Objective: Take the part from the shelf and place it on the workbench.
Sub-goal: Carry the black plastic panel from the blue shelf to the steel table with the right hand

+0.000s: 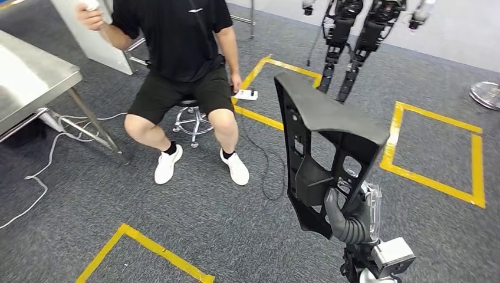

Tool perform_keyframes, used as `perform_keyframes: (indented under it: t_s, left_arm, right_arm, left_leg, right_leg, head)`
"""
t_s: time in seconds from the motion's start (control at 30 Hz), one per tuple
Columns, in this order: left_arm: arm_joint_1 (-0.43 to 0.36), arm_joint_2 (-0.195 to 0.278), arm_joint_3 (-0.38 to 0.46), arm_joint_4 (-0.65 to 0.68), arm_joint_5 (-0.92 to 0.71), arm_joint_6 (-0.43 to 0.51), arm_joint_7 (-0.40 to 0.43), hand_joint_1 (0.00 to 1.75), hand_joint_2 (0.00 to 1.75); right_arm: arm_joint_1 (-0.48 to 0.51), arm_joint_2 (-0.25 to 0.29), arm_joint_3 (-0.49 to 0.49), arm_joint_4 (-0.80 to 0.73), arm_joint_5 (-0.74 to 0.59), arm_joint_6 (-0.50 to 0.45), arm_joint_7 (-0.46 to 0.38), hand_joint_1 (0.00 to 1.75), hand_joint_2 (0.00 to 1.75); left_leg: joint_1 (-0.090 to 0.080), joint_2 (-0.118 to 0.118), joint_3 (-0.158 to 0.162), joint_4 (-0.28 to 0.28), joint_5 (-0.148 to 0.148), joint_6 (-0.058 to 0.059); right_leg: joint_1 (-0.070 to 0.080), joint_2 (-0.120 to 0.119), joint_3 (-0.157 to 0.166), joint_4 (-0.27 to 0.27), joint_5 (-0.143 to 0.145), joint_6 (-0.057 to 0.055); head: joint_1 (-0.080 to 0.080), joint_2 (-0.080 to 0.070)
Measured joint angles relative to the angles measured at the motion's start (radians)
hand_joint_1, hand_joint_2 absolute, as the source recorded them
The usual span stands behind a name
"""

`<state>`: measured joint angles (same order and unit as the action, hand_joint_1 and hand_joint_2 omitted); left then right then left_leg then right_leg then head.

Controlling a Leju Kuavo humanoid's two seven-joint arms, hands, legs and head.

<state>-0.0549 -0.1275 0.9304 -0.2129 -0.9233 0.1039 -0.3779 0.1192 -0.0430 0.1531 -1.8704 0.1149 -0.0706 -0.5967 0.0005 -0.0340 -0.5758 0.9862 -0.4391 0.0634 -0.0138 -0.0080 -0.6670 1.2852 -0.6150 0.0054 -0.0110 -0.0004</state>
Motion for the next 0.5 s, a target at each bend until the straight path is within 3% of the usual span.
perform_keyframes:
  t_s: [0.03,0.07,0.13,0.2,0.27,0.3,0.37,0.43,0.5]
  left_arm:
    - [0.001,0.000,0.000,0.000,-0.001,0.000,0.000,0.00,1.75]
    - [0.003,-0.001,0.000,0.000,-0.003,-0.001,0.000,0.00,1.75]
    - [0.004,-0.002,0.000,0.000,-0.006,-0.001,0.000,0.00,1.75]
    - [0.005,-0.002,0.000,0.000,-0.010,-0.001,-0.002,0.00,1.75]
    - [0.008,-0.002,0.000,0.000,-0.013,-0.001,-0.008,0.00,1.75]
    - [0.009,-0.001,0.000,0.000,-0.014,-0.001,-0.009,0.00,1.75]
    - [0.009,-0.001,0.000,0.000,-0.018,-0.001,-0.012,0.00,1.75]
    - [0.006,-0.001,0.000,0.000,-0.021,-0.003,-0.015,0.00,1.75]
    - [0.006,-0.001,0.000,0.000,-0.023,-0.007,-0.015,0.00,1.75]
  right_arm:
    - [0.002,0.000,0.000,0.000,0.001,0.000,-0.001,1.75,1.75]
    - [0.004,-0.001,0.000,0.000,0.003,-0.001,-0.002,1.75,1.75]
    - [0.006,0.000,0.000,-0.001,0.009,-0.003,-0.005,1.75,1.75]
    - [0.011,0.002,0.000,-0.002,0.016,-0.004,-0.010,1.75,1.75]
    - [0.016,0.006,0.000,-0.004,0.022,-0.004,-0.013,1.75,1.75]
    - [0.018,0.009,0.000,-0.005,0.025,-0.003,-0.014,1.75,1.75]
    - [0.019,0.014,0.000,-0.009,0.031,-0.002,-0.014,1.75,1.75]
    - [0.023,0.018,0.000,-0.014,0.037,-0.001,-0.014,1.75,1.75]
    - [0.025,0.019,-0.001,-0.016,0.044,0.000,-0.011,1.75,1.75]
  left_leg:
    - [0.001,-0.015,0.001,0.001,-0.001,-0.002]
    - [0.002,-0.030,0.003,0.002,-0.003,-0.004]
    - [0.004,-0.057,0.004,0.012,-0.010,-0.015]
    - [0.003,-0.077,-0.003,0.024,-0.018,-0.029]
    - [0.005,-0.090,-0.010,0.026,-0.020,-0.038]
    - [0.007,-0.088,-0.012,0.029,-0.021,-0.042]
    - [0.009,-0.048,-0.030,0.071,-0.046,-0.050]
    - [0.009,0.007,-0.091,0.190,-0.105,-0.057]
    - [0.011,0.025,-0.158,0.310,-0.147,-0.060]
  right_leg:
    - [-0.003,0.002,-0.006,0.000,0.010,0.009]
    - [-0.006,0.004,0.008,-0.040,0.035,0.021]
    - [-0.015,0.033,0.063,-0.176,0.098,0.042]
    - [-0.019,0.056,0.097,-0.253,0.128,0.038]
    - [-0.017,0.045,0.102,-0.260,0.131,0.021]
    - [-0.017,0.038,0.104,-0.260,0.132,0.015]
    - [-0.020,0.020,0.108,-0.263,0.131,0.002]
    - [-0.015,-0.002,0.112,-0.263,0.127,-0.009]
    - [-0.009,-0.026,0.113,-0.263,0.123,-0.015]
  head:
    - [0.000,0.000]
    - [0.000,0.000]
    - [0.001,0.000]
    - [0.002,0.000]
    - [0.002,0.000]
    - [0.001,0.000]
    - [-0.005,0.000]
    - [-0.013,0.000]
    - [-0.014,0.000]
